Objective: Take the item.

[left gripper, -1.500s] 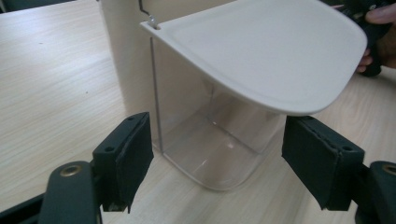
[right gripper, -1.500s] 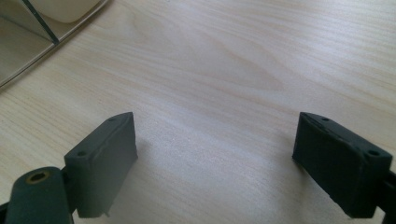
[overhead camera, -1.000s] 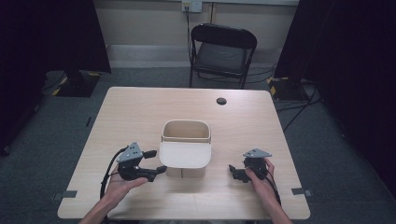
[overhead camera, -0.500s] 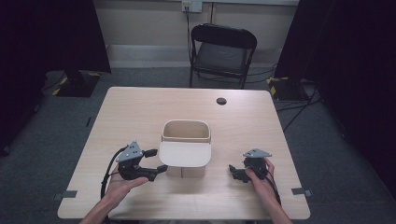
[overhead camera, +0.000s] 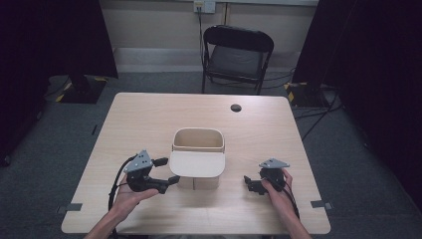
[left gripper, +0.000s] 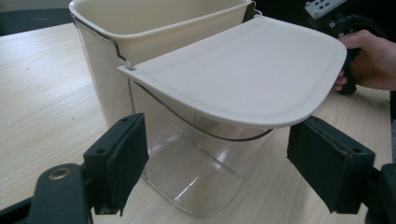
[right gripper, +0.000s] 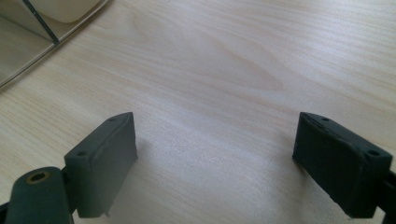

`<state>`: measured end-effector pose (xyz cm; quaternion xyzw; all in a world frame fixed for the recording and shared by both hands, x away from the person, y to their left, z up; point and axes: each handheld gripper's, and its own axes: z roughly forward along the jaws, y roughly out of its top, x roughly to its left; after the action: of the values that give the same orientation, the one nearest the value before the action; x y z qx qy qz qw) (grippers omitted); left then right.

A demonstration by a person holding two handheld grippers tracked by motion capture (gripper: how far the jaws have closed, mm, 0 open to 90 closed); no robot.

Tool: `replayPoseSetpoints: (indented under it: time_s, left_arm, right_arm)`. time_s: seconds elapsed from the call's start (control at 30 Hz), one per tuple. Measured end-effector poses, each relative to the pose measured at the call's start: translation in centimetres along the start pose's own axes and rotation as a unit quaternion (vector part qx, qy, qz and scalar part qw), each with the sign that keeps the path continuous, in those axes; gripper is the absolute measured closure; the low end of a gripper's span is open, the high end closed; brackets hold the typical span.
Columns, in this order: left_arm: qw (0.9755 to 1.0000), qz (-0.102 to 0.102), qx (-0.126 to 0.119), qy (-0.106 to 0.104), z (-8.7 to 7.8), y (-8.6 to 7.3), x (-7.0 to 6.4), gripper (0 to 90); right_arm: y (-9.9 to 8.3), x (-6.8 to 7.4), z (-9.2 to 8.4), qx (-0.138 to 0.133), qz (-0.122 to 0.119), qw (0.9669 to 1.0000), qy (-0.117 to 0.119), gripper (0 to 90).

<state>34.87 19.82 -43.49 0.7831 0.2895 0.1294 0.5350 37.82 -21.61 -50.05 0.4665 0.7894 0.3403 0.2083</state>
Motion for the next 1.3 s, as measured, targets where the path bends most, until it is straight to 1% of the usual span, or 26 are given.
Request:
replayPoseSetpoints:
  time_s: [0.03, 0.1, 0.17, 0.23, 0.33, 0.5, 0.67, 0.77, 0.87, 0.9, 1.0, 1.23, 1.3]
  left_arm:
    - [1.0000, -0.004, -0.002, 0.000, 0.0, 0.1, 0.0, 19.0]
    - [1.0000, 0.001, 0.001, 0.002, -0.2, 0.2, 0.1, 18.9]
    - [1.0000, 0.000, -0.005, 0.007, -0.2, 0.4, 0.1, 18.8]
    - [1.0000, 0.005, -0.002, 0.003, -0.2, 0.6, 0.2, 19.0]
    - [1.0000, 0.001, -0.005, 0.002, -0.2, 0.8, 0.2, 19.7]
    - [0.9999, 0.002, -0.011, 0.001, -0.2, 0.9, 0.3, 19.9]
    - [0.9999, -0.005, -0.016, -0.003, -0.2, 0.9, 0.2, 20.2]
    - [0.9999, 0.000, -0.015, 0.001, -0.1, 0.9, 0.2, 21.7]
    - [0.9998, -0.003, -0.018, -0.001, -0.1, 0.9, 0.2, 22.5]
    - [0.9998, 0.001, -0.017, 0.001, -0.1, 0.9, 0.2, 22.5]
    - [0.9998, -0.003, -0.020, 0.003, -0.2, 1.0, 0.3, 22.5]
    - [0.9998, 0.006, -0.018, -0.001, 0.1, 1.1, 0.3, 24.2]
    - [0.9998, 0.006, -0.019, -0.002, 0.1, 1.1, 0.3, 24.5]
  right_arm:
    - [0.0, 0.0, 0.0, 0.000, 0.000, 1.0000, 0.000, 12.7]
    - [0.0, 0.0, 0.0, 0.000, 0.000, 1.0000, 0.000, 12.8]
    - [0.0, 0.0, 0.0, 0.000, 0.000, 1.0000, 0.000, 12.7]
    - [0.0, 0.0, 0.0, 0.000, 0.000, 1.0000, 0.000, 12.7]
    - [0.0, 0.0, 0.0, 0.000, 0.000, 1.0000, 0.000, 12.8]
    - [0.0, 0.0, 0.0, 0.000, 0.000, 1.0000, 0.000, 12.8]
    - [0.0, 0.0, 0.0, 0.000, 0.000, 1.0000, 0.000, 12.7]
    - [0.0, 0.0, 0.0, 0.000, 0.000, 1.0000, 0.000, 12.7]
    - [0.0, 0.0, 0.0, 0.000, 0.000, 1.0000, 0.000, 12.8]
    - [0.0, 0.0, 0.0, 0.000, 0.000, 1.0000, 0.000, 12.7]
    - [0.0, 0.0, 0.0, 0.000, 0.000, 1.0000, 0.000, 12.8]
    - [0.0, 0.0, 0.0, 0.000, 0.000, 1.0000, 0.000, 12.8]
    - [0.0, 0.0, 0.0, 0.000, 0.000, 1.0000, 0.000, 12.7]
